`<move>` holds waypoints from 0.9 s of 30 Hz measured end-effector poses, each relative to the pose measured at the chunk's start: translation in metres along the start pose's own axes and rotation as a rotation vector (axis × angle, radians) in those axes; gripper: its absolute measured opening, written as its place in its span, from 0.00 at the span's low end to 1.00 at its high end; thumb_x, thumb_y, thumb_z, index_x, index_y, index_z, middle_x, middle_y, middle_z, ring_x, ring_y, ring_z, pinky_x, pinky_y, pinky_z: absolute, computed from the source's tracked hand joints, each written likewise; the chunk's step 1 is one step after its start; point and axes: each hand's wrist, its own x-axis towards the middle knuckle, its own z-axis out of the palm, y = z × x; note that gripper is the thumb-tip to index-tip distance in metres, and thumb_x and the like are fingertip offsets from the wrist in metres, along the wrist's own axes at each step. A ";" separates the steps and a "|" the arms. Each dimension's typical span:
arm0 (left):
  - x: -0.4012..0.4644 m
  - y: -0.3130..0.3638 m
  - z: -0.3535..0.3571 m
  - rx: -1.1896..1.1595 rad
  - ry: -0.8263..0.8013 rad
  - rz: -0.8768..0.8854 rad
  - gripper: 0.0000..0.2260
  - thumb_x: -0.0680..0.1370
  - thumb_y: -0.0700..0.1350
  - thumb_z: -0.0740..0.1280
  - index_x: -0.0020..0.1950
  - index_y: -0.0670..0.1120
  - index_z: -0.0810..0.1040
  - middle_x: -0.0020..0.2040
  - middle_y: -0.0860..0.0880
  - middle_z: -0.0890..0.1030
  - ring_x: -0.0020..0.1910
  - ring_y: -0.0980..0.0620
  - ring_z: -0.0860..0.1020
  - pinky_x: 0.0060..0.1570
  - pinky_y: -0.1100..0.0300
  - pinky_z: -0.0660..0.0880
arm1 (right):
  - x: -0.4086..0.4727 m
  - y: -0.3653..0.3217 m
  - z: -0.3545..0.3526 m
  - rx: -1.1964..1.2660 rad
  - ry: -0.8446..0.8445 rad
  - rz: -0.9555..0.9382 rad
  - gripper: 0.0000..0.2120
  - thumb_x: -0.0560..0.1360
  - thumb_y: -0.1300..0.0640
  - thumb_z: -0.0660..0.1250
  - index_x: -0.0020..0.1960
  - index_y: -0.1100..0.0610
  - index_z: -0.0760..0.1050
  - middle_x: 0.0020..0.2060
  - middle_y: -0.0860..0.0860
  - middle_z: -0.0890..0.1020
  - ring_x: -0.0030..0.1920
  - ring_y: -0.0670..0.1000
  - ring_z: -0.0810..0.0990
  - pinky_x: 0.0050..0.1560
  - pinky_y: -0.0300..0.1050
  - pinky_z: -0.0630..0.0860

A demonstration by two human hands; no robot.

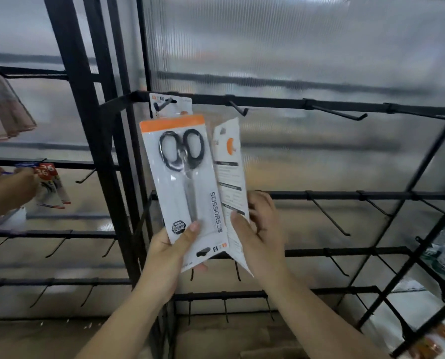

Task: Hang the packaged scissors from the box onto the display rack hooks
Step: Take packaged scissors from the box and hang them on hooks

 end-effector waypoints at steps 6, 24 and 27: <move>-0.004 0.001 0.026 0.021 -0.036 -0.001 0.13 0.71 0.45 0.65 0.50 0.38 0.79 0.41 0.43 0.84 0.35 0.44 0.82 0.23 0.56 0.76 | -0.003 -0.007 -0.013 0.125 -0.254 0.215 0.22 0.77 0.54 0.65 0.67 0.39 0.63 0.73 0.38 0.58 0.67 0.25 0.53 0.59 0.26 0.66; -0.023 0.028 -0.019 0.002 -0.073 0.037 0.24 0.57 0.59 0.80 0.48 0.51 0.84 0.44 0.42 0.84 0.36 0.44 0.83 0.25 0.55 0.78 | -0.005 -0.017 0.016 -0.133 -0.486 0.013 0.35 0.71 0.42 0.69 0.69 0.26 0.52 0.73 0.38 0.40 0.75 0.44 0.45 0.73 0.45 0.62; -0.026 0.034 -0.034 0.018 -0.005 0.054 0.15 0.63 0.54 0.76 0.46 0.49 0.84 0.43 0.42 0.84 0.34 0.44 0.83 0.23 0.54 0.78 | -0.006 -0.015 0.032 -0.045 -0.413 -0.031 0.37 0.68 0.51 0.73 0.68 0.28 0.59 0.72 0.36 0.45 0.74 0.43 0.52 0.65 0.32 0.67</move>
